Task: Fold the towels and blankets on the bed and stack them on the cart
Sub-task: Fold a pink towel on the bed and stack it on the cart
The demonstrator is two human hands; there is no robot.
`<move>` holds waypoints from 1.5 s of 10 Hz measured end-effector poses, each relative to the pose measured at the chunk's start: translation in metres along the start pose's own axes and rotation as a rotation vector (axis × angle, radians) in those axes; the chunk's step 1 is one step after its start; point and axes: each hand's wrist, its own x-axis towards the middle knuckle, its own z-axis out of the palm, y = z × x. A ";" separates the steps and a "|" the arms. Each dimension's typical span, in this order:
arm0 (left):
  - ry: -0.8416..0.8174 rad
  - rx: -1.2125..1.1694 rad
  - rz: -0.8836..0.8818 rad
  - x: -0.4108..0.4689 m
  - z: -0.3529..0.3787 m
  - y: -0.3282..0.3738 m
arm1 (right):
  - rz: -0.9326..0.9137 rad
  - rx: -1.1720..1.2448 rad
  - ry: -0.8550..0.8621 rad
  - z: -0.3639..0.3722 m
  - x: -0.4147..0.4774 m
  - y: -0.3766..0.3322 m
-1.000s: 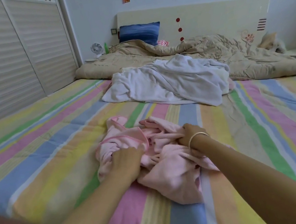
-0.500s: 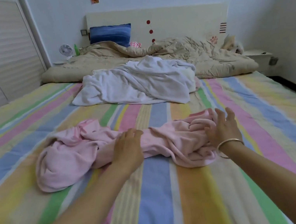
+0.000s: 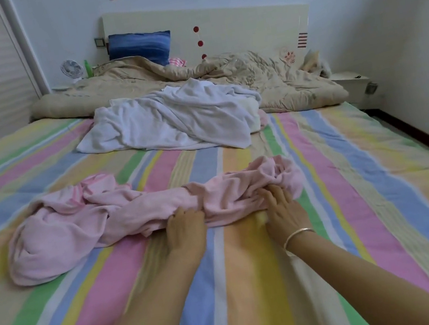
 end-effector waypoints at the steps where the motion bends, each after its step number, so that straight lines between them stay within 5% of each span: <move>1: 0.019 -0.133 -0.057 0.007 -0.003 -0.008 | 0.080 -0.107 -0.029 0.004 0.015 -0.008; 2: 0.039 -0.218 -0.009 0.008 0.003 -0.021 | 0.131 -0.181 -0.172 0.004 0.027 -0.011; 3: -0.055 -0.210 0.021 0.005 0.005 -0.028 | 0.100 0.057 -0.094 -0.008 0.035 -0.012; 4: -0.011 -0.164 0.021 0.001 0.002 -0.025 | 0.093 0.416 0.044 -0.040 0.026 -0.020; 5: 0.035 -0.193 -0.035 0.001 -0.010 -0.009 | 0.081 0.517 0.074 -0.075 0.010 -0.024; 6: 0.079 -0.142 -0.018 -0.002 -0.028 0.007 | -0.004 0.401 -0.064 -0.094 -0.009 -0.017; 7: 0.005 -0.355 -0.044 -0.012 -0.039 0.013 | -0.026 0.197 -0.291 -0.106 -0.028 -0.001; 8: -0.108 -0.586 0.039 -0.031 -0.052 0.013 | -0.114 -0.246 -0.372 -0.106 -0.049 0.023; 9: -0.200 -0.563 0.076 -0.053 -0.065 0.014 | -0.073 -0.382 -0.306 -0.111 -0.060 0.049; 10: -0.520 -0.531 0.046 -0.075 -0.074 0.002 | 0.030 0.061 -0.329 -0.135 -0.073 0.069; 11: -0.709 -0.514 -0.123 -0.100 -0.083 0.007 | -0.022 0.373 -0.533 -0.157 -0.088 0.073; 12: -1.131 0.039 -0.454 -0.115 -0.092 0.020 | 0.013 0.353 -0.864 -0.163 -0.095 0.069; 13: -0.876 -0.208 -0.459 -0.102 -0.076 0.036 | 0.200 0.669 -0.938 -0.153 -0.088 0.068; 14: -0.434 -0.246 -0.209 -0.075 -0.104 0.051 | 0.231 0.554 -0.529 -0.121 -0.072 0.076; 15: -0.231 -0.169 -0.157 -0.040 -0.071 0.058 | 0.320 0.409 -0.400 -0.082 -0.056 0.088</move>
